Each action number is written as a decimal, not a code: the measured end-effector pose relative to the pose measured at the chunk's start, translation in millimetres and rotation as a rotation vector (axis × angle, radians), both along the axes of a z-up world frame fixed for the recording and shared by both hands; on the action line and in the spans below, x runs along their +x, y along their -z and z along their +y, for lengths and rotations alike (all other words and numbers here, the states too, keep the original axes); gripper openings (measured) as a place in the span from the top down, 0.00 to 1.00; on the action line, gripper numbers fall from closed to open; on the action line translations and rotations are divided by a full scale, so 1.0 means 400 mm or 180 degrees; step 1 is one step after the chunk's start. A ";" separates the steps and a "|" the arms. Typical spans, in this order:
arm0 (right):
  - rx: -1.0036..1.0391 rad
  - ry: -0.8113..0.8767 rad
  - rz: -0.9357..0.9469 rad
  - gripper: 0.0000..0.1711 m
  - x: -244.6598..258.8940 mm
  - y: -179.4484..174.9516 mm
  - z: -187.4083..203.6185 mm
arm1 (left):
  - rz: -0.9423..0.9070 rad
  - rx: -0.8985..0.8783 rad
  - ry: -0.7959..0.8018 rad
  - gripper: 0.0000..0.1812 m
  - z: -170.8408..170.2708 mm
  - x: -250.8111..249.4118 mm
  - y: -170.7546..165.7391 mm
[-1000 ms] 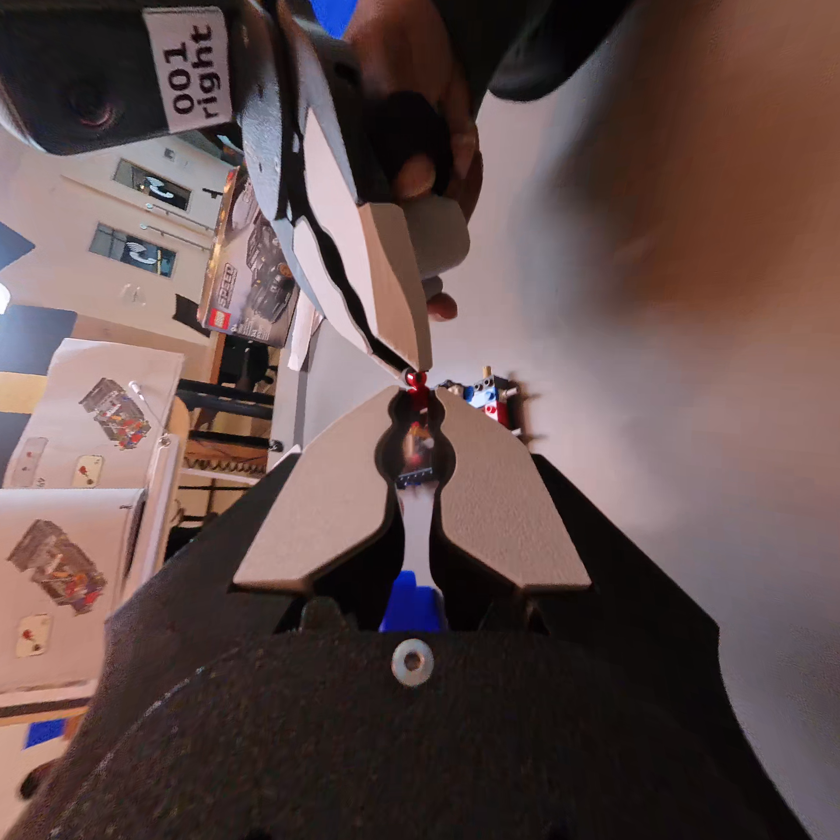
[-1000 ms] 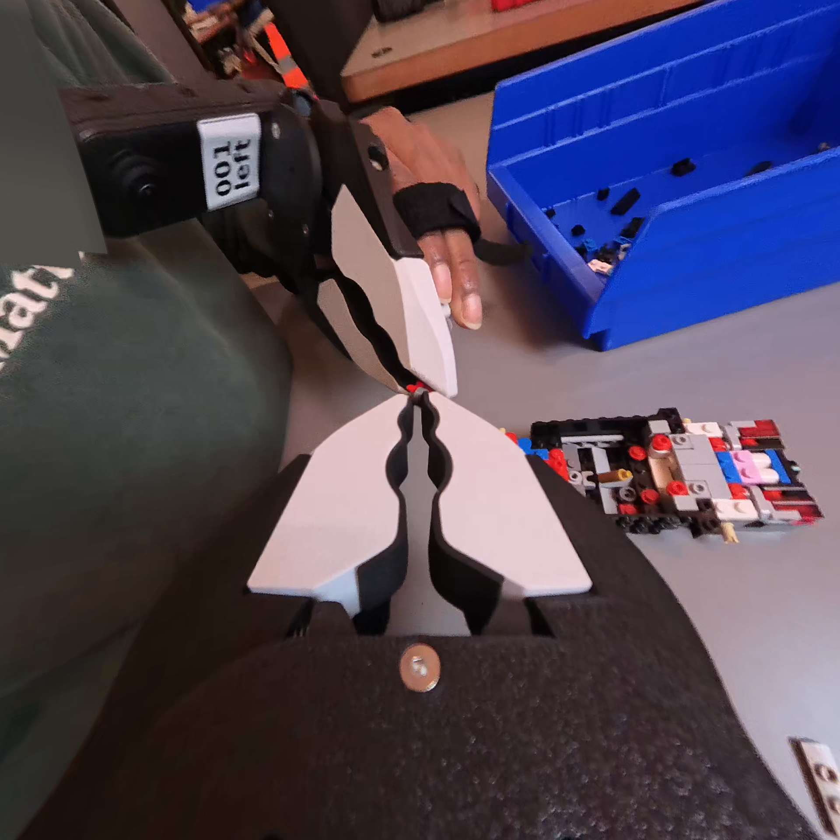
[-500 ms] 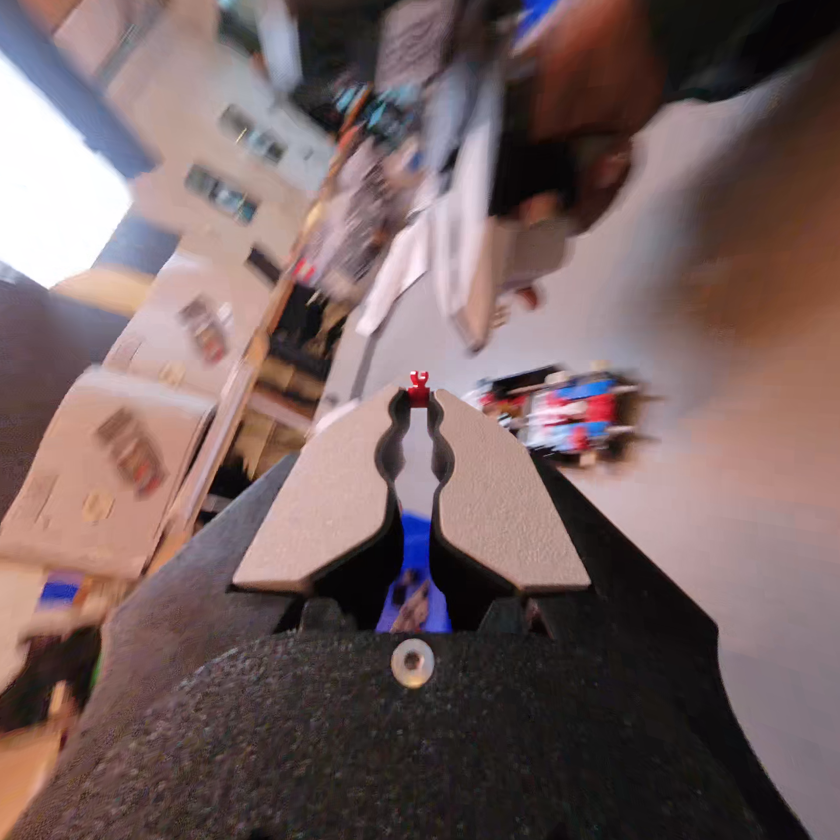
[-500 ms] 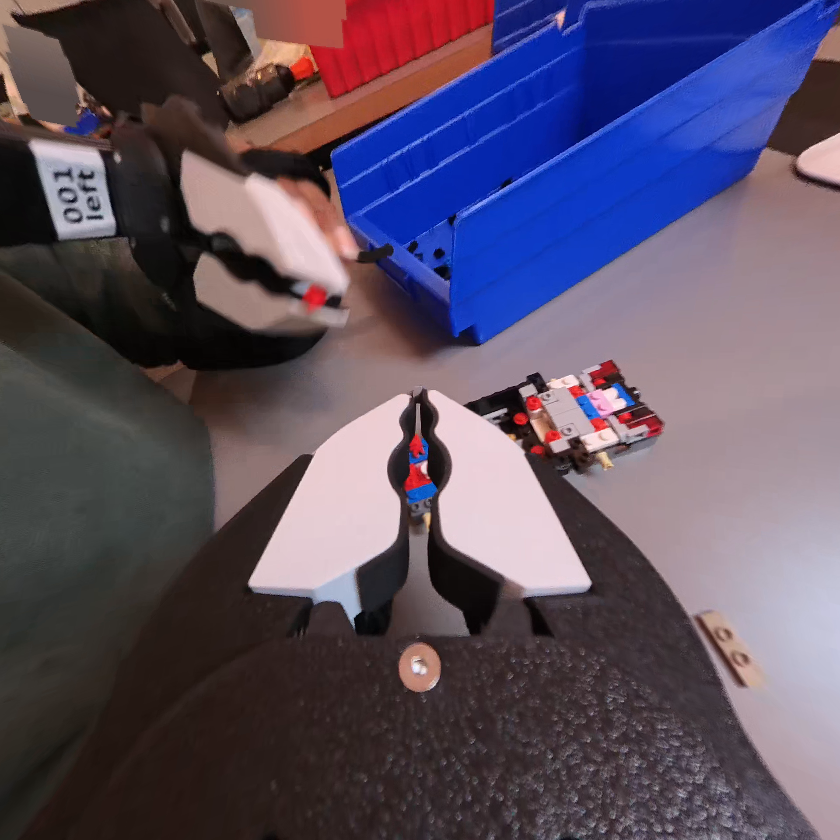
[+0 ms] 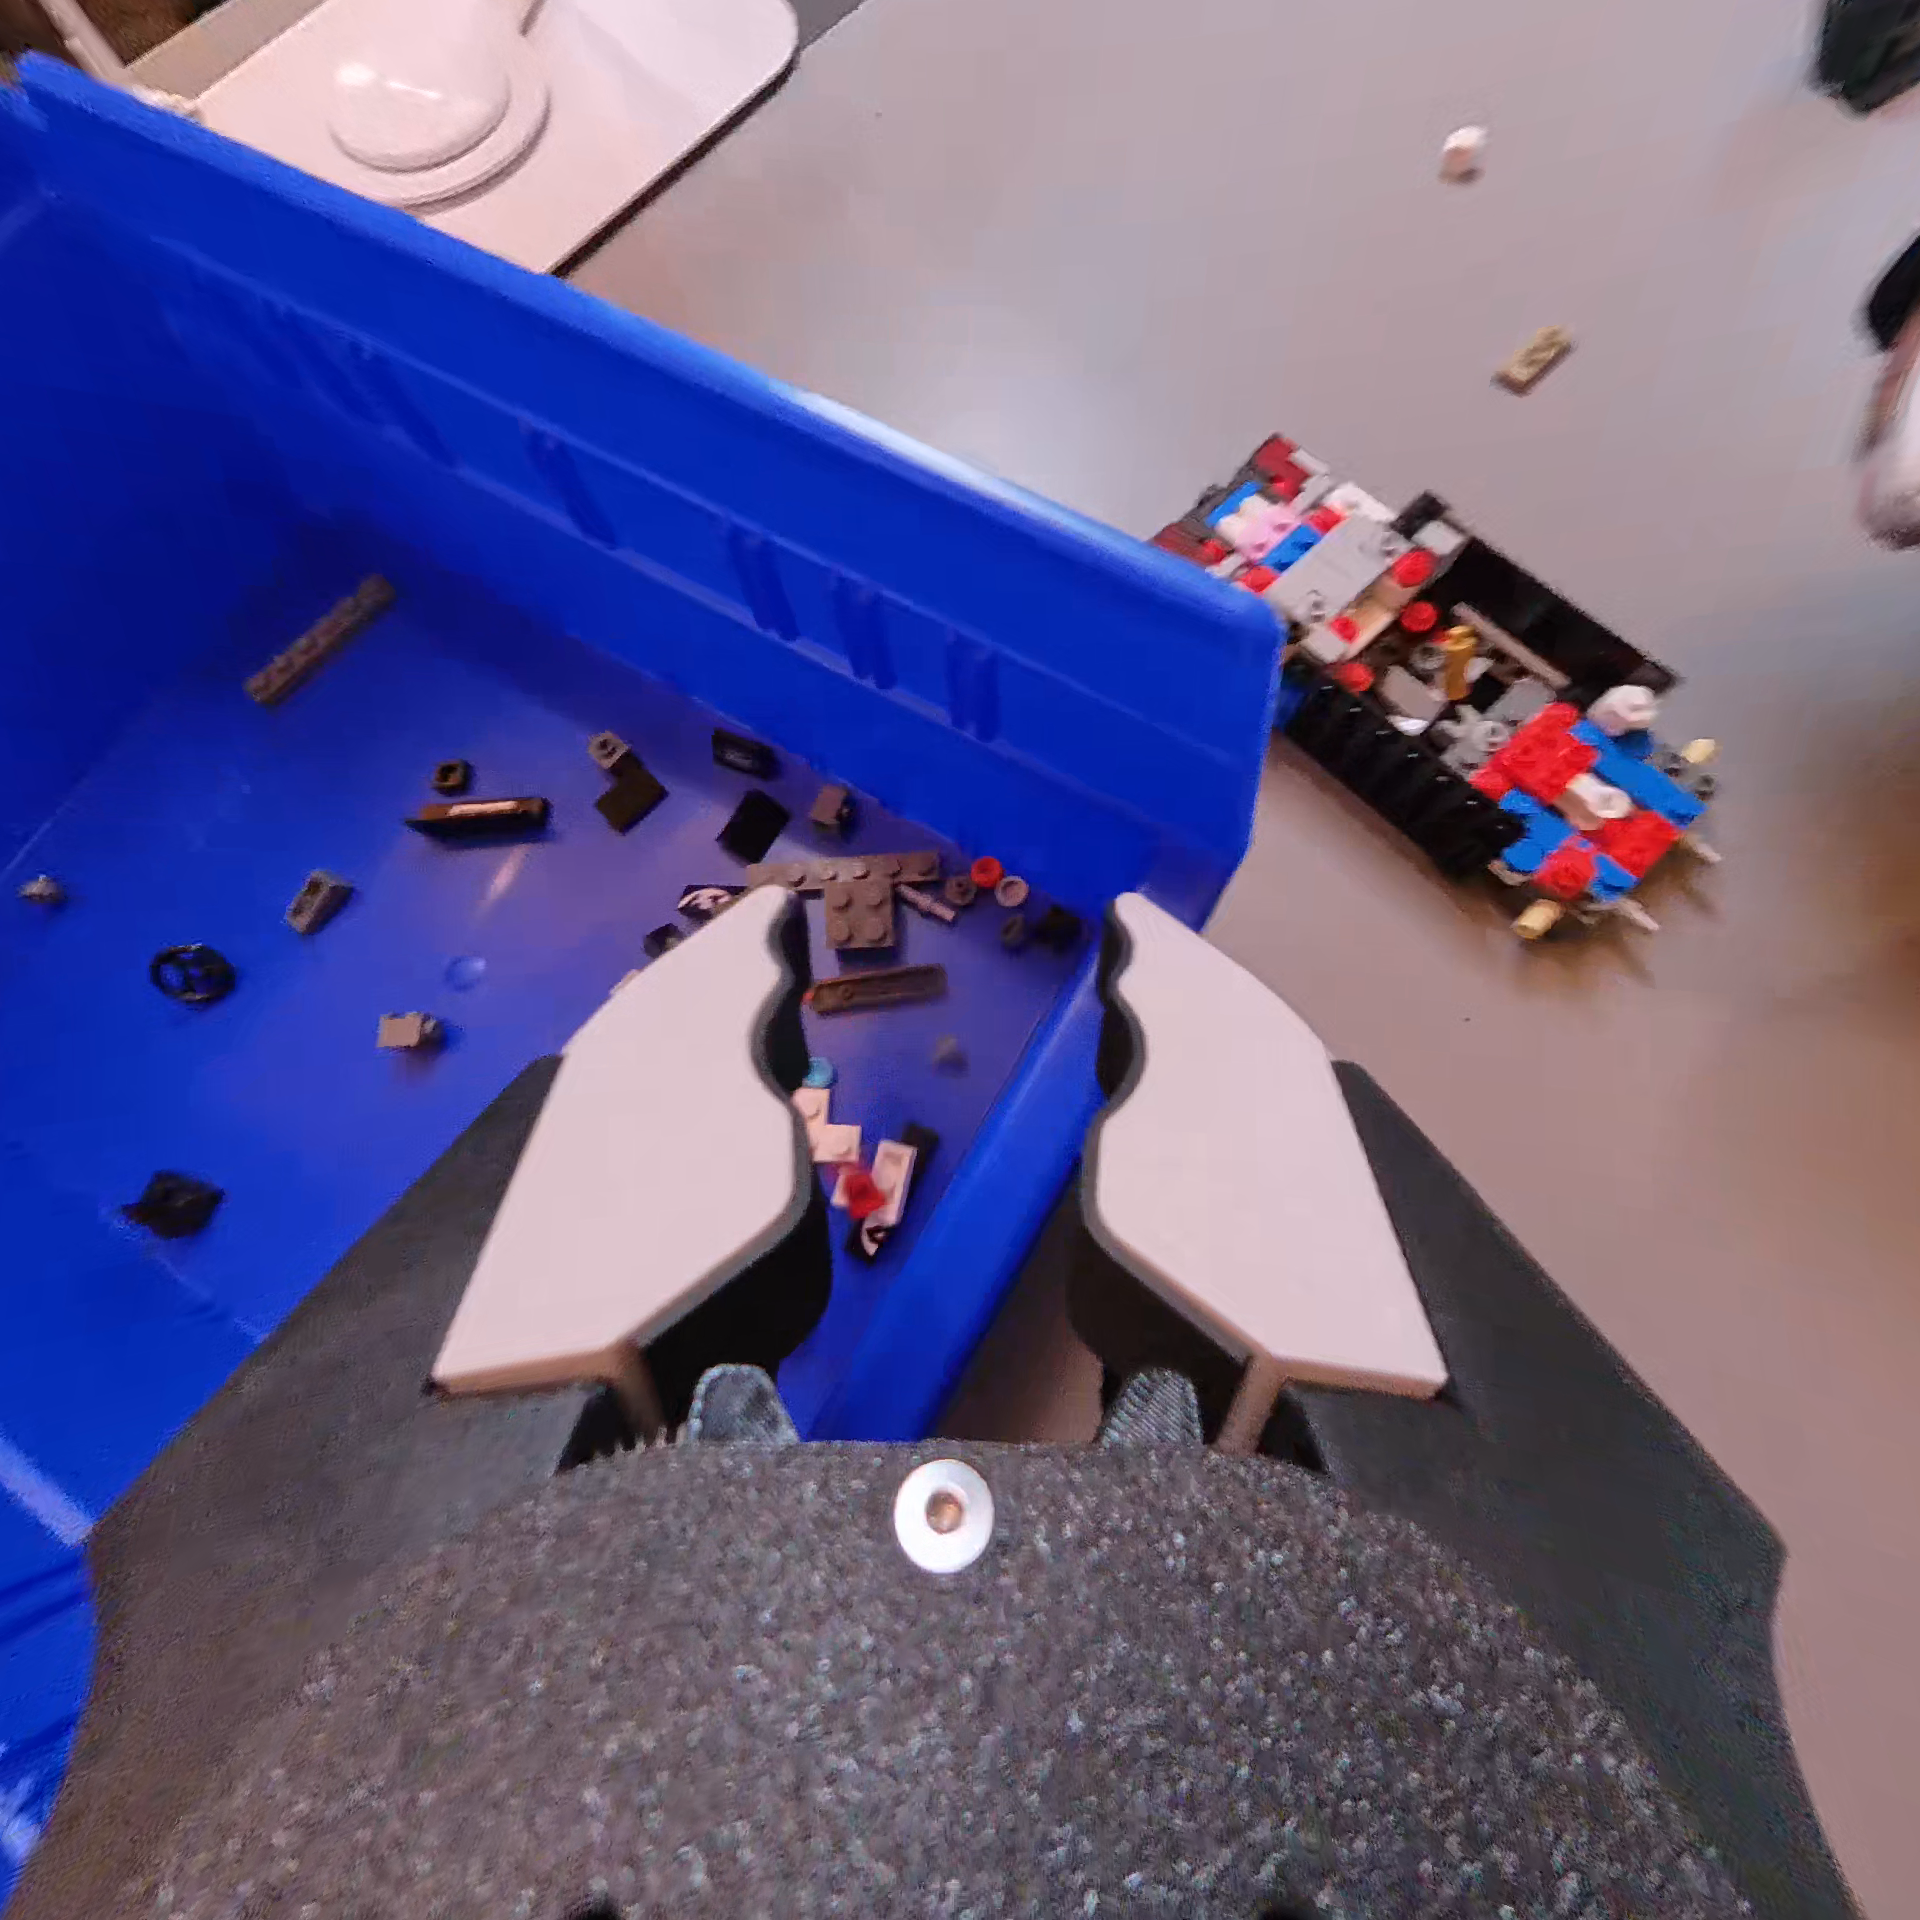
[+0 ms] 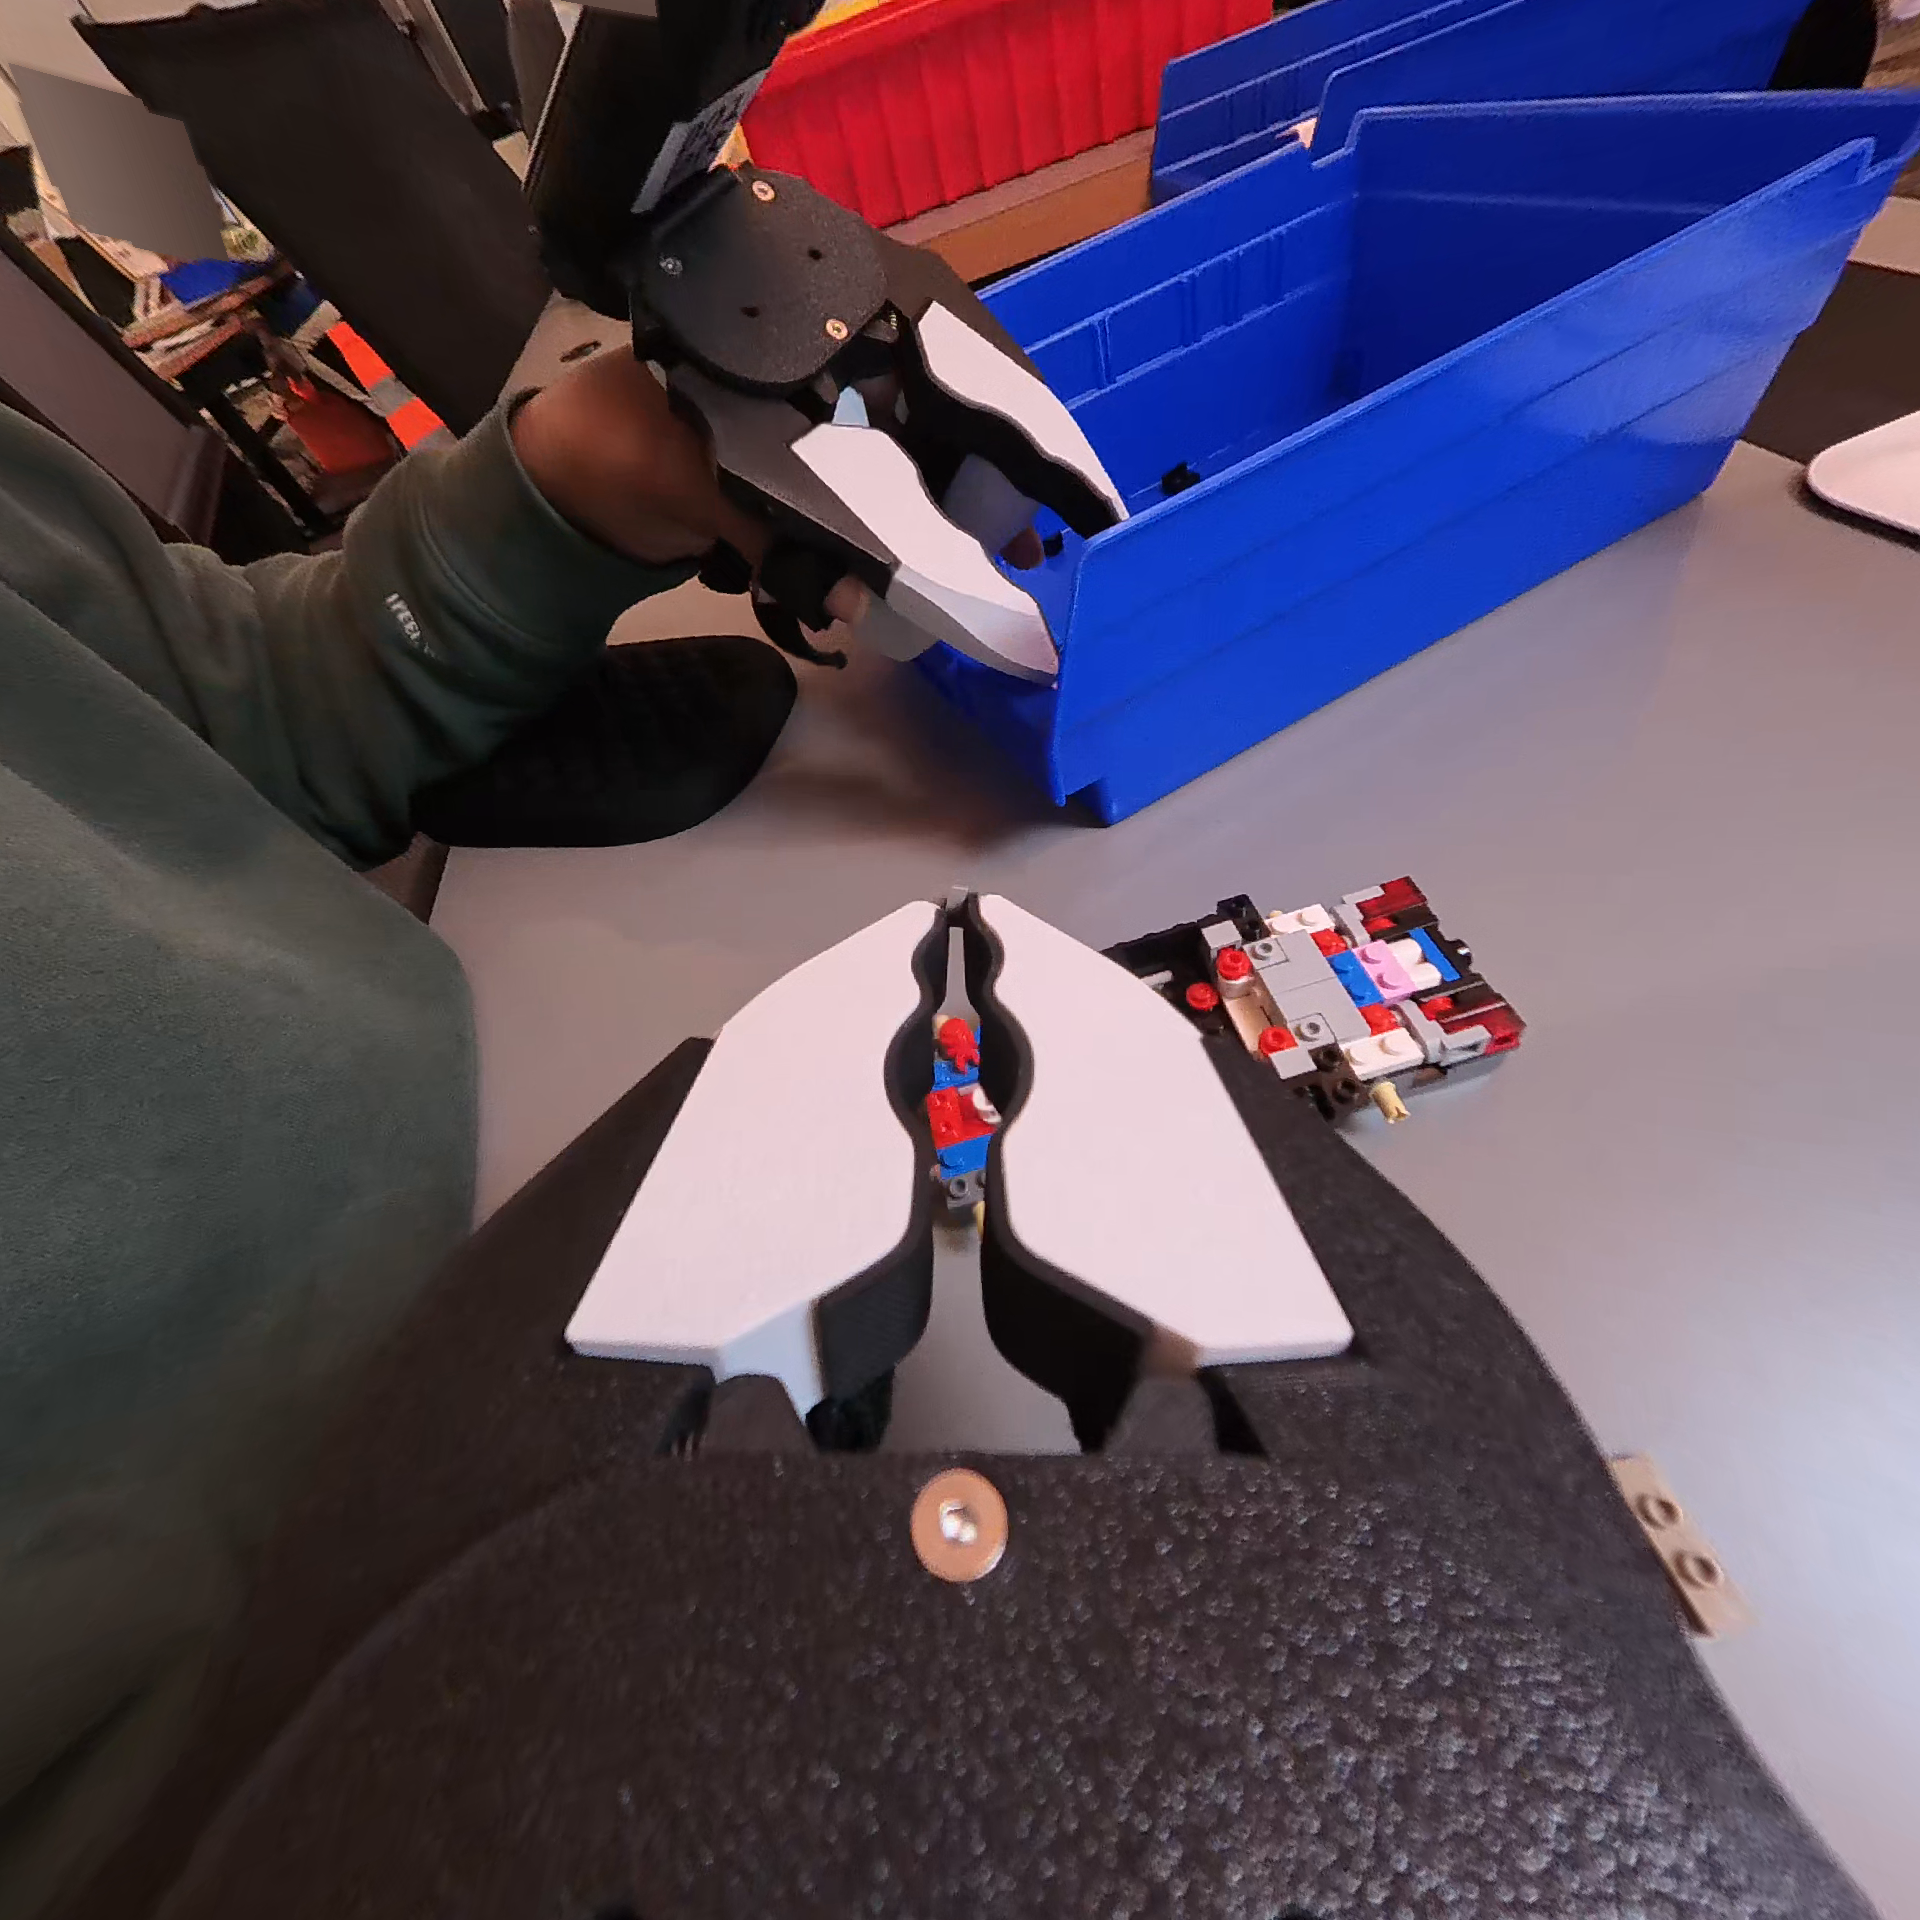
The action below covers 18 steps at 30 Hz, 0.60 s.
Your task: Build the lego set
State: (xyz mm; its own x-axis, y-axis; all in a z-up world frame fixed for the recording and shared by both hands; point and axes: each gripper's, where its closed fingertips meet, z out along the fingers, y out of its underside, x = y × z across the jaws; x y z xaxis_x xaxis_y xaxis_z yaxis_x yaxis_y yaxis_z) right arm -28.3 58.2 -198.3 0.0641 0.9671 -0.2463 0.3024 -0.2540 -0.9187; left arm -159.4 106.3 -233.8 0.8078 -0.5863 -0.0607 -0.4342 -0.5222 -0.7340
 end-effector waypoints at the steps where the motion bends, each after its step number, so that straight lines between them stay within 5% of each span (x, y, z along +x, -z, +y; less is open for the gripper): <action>1: -0.0001 0.0000 0.0033 0.98 -0.002 -0.002 -0.001 | -0.0106 0.0023 0.0108 0.68 -0.008 0.012 -0.011; 7: 0.0157 -0.0110 0.0496 0.98 -0.020 -0.056 -0.032 | -0.1029 0.0559 0.1544 0.80 -0.151 0.236 -0.132; 12: 0.1028 -0.0146 0.0575 0.98 -0.025 -0.082 -0.067 | -0.2581 -0.0500 0.1681 0.88 -0.200 0.312 -0.176; 18: 0.1650 -0.0194 0.0508 0.99 -0.028 -0.085 -0.092 | -0.3107 -0.1030 0.1732 0.95 -0.221 0.334 -0.182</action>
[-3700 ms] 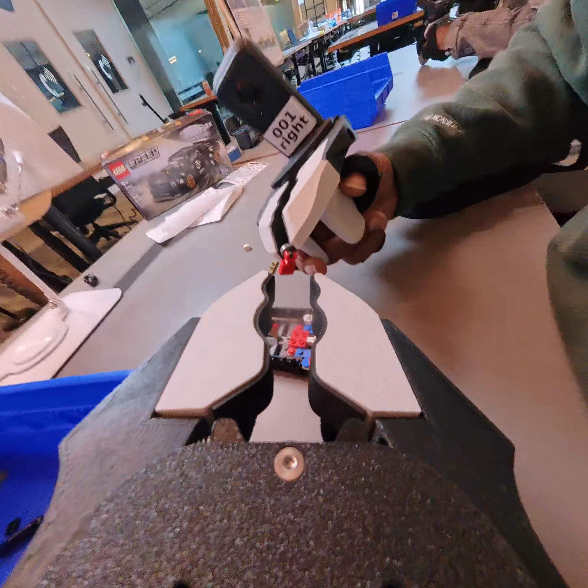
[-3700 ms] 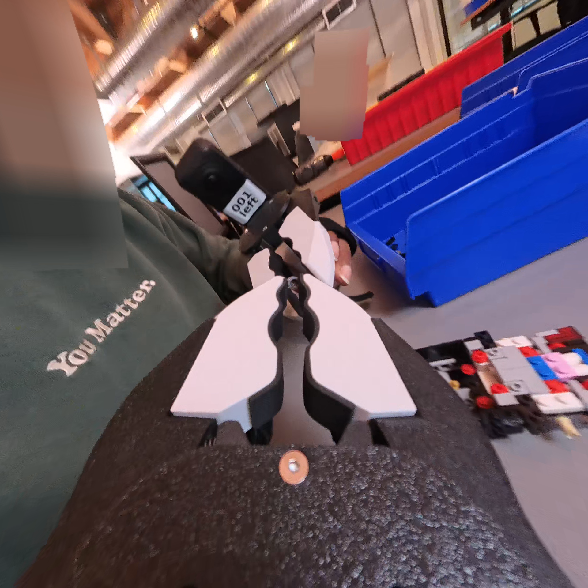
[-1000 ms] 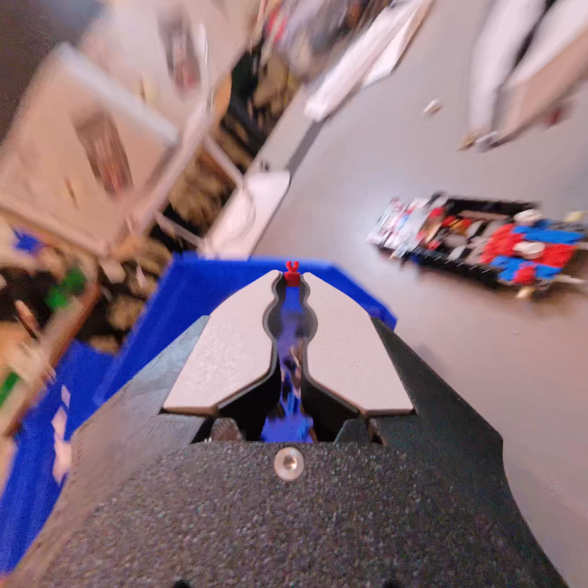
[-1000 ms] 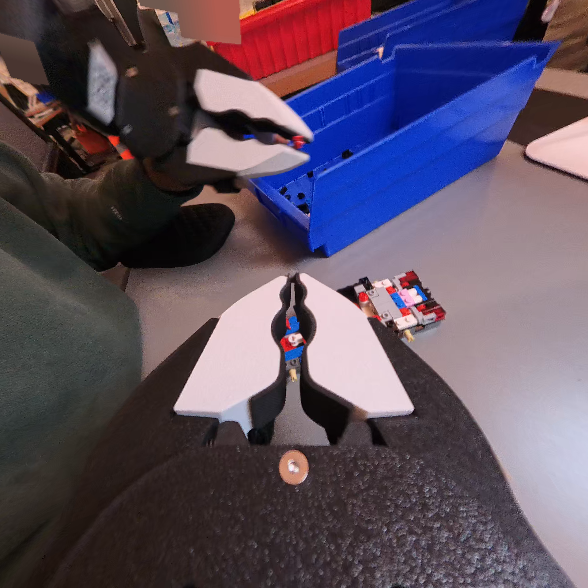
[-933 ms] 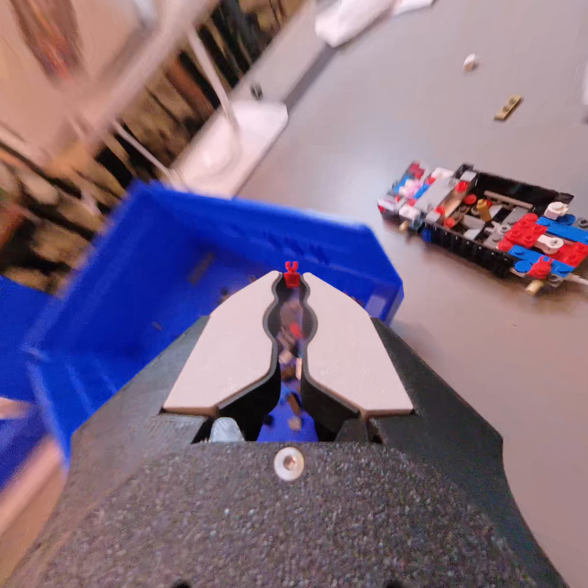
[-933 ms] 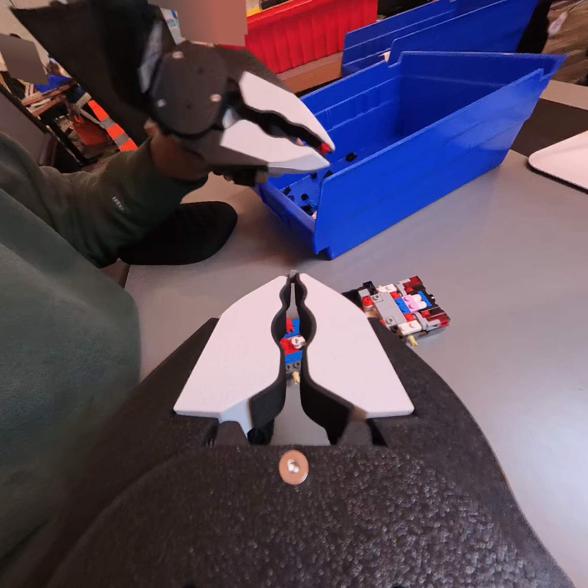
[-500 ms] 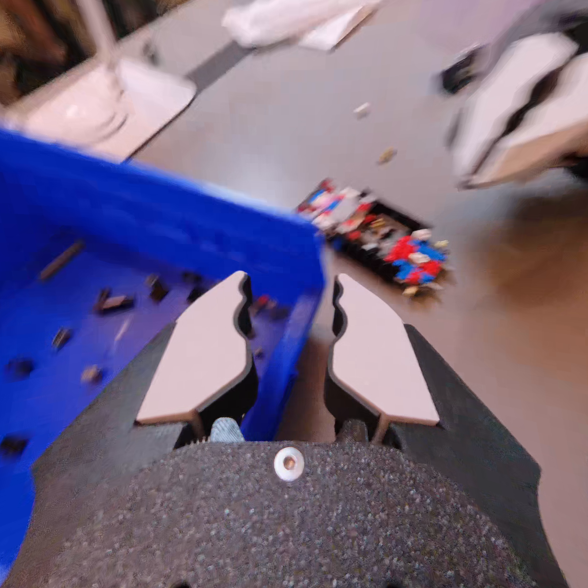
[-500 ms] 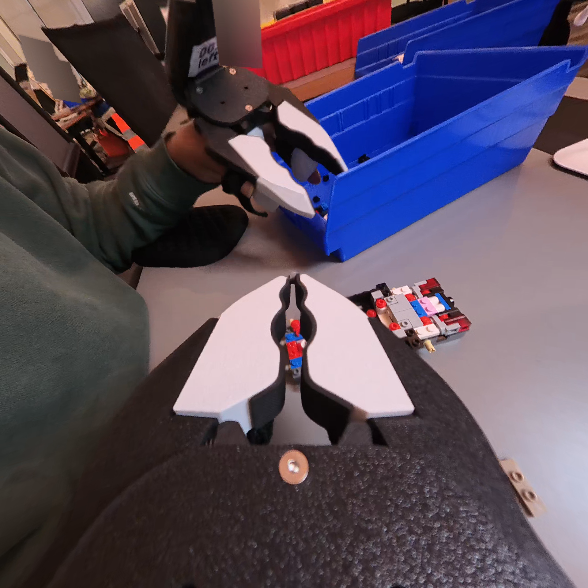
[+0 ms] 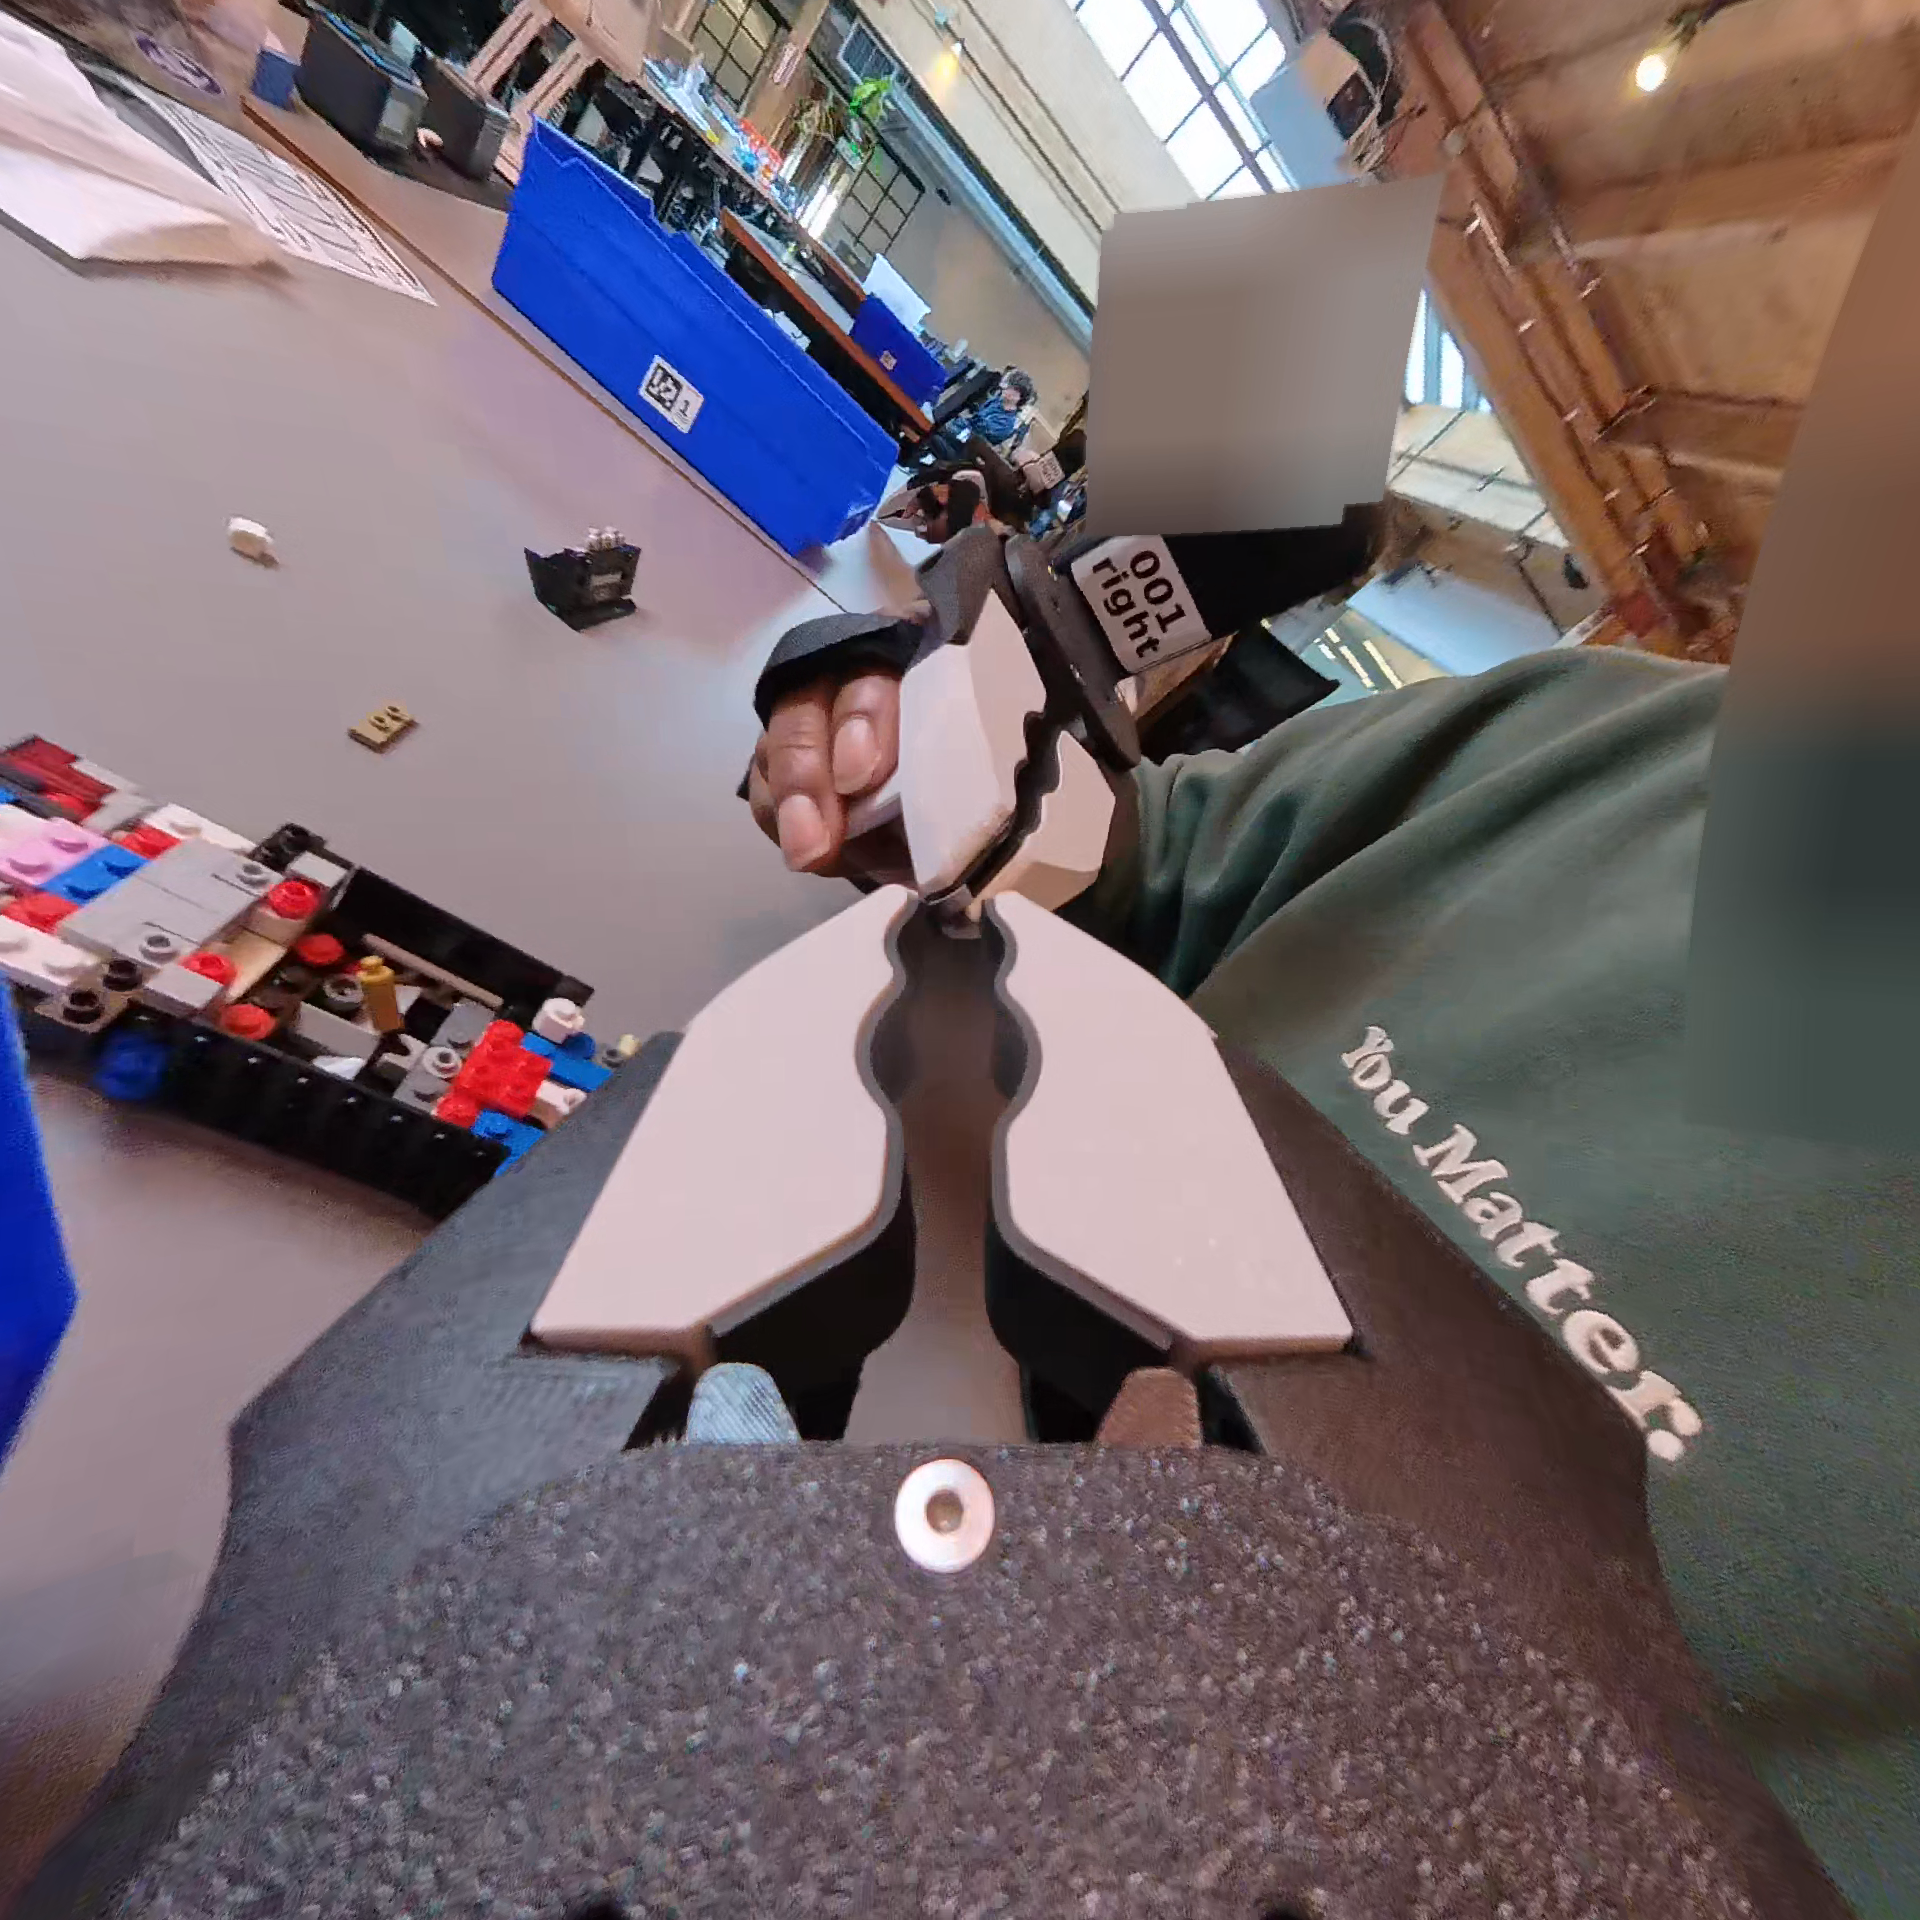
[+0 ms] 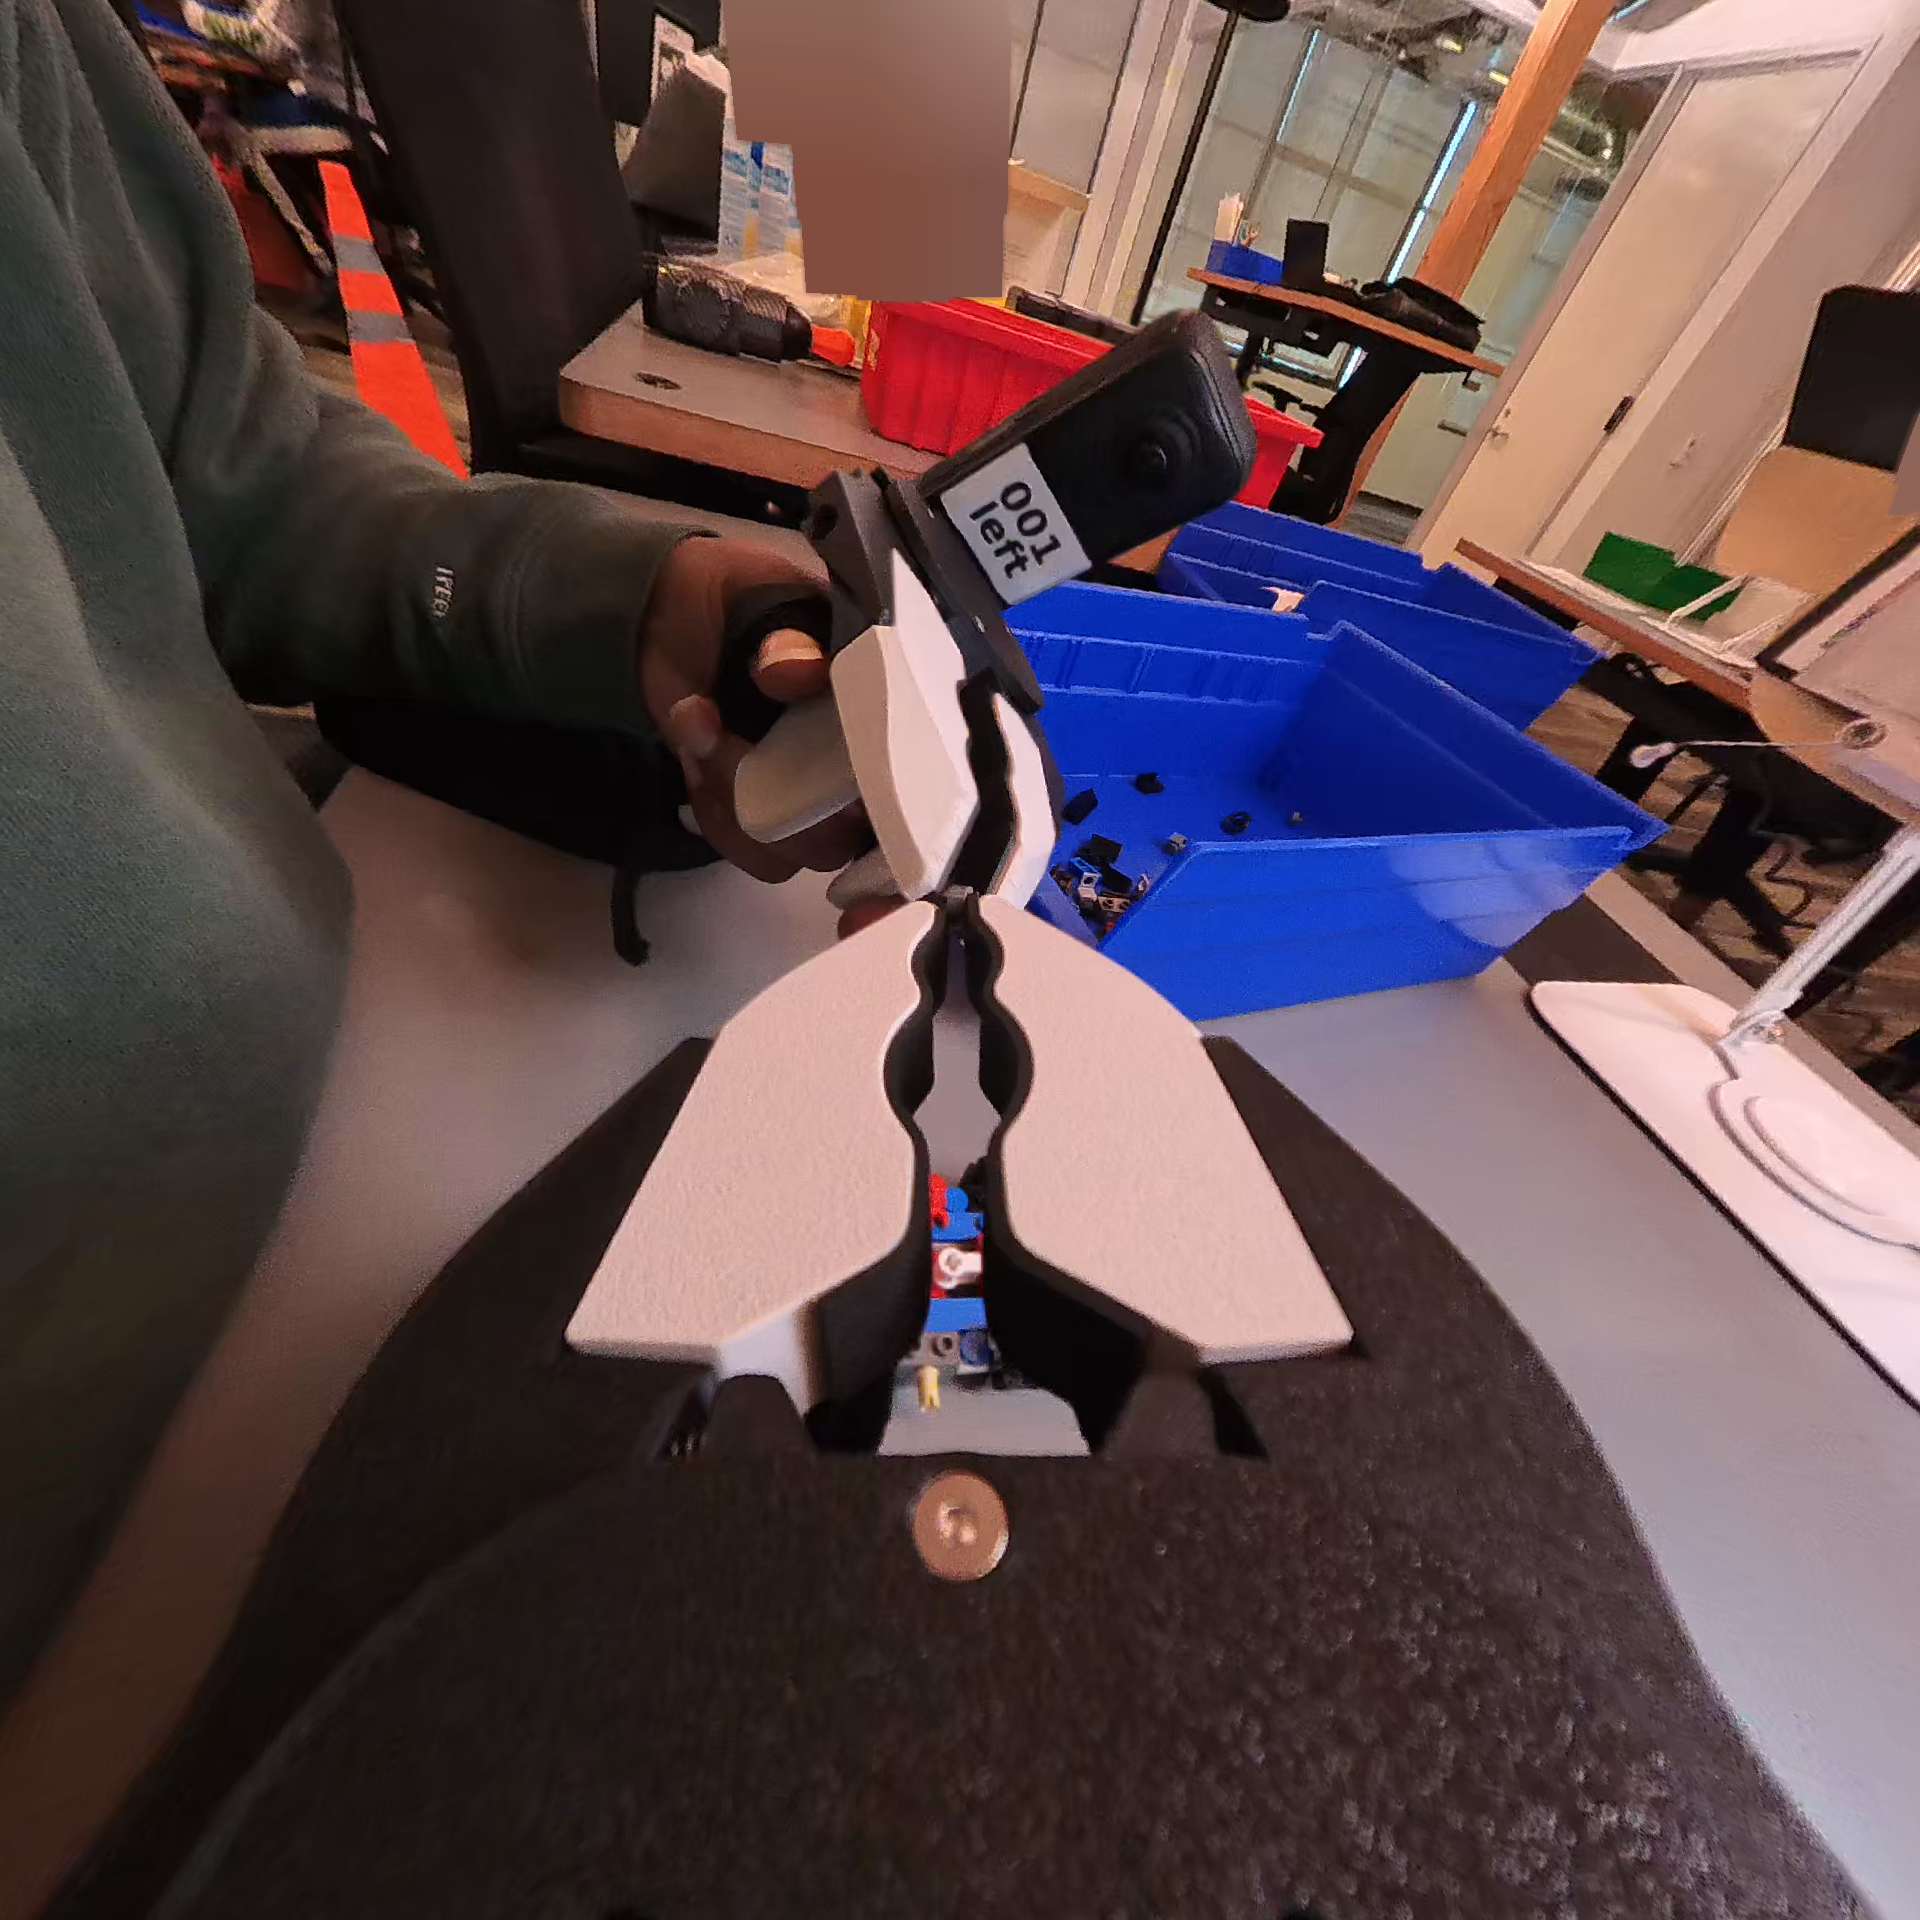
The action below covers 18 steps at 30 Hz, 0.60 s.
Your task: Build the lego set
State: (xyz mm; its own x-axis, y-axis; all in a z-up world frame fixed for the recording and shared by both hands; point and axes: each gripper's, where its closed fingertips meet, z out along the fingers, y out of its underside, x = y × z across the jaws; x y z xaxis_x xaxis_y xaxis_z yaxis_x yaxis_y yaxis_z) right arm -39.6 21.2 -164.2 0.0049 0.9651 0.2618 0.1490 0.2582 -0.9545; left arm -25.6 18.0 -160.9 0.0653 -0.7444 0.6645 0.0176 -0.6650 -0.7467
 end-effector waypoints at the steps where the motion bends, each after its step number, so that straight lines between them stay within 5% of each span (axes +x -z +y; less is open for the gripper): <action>1: 0.0050 -0.0012 -0.0017 0.99 0.001 0.001 -0.002 | -0.0029 -0.0068 0.0036 0.95 -0.001 0.002 0.001; 4: 0.0227 0.0023 -0.0035 0.98 0.001 0.001 -0.004 | -0.0068 -0.0116 0.0093 0.96 0.000 -0.001 0.002; 7: 0.0201 0.0156 -0.0151 0.94 0.009 0.013 0.022 | 0.0402 0.0464 -0.0361 0.96 0.044 -0.043 0.000; 11: -0.0064 0.0183 -0.0704 0.89 0.028 0.085 0.056 | 0.2332 0.1529 -0.1893 0.95 0.199 -0.278 0.043; 13: -0.0195 0.0192 -0.1063 0.88 0.023 0.141 0.058 | 0.3155 0.1326 -0.2063 0.96 0.216 -0.373 0.112; 15: -0.0337 0.0151 -0.1342 0.88 0.011 0.189 0.044 | 0.3289 0.0883 -0.1836 0.81 0.200 -0.386 0.181; 18: -0.0396 0.0197 -0.1655 0.88 -0.006 0.232 0.036 | 0.3272 0.0833 -0.1753 0.77 0.194 -0.380 0.196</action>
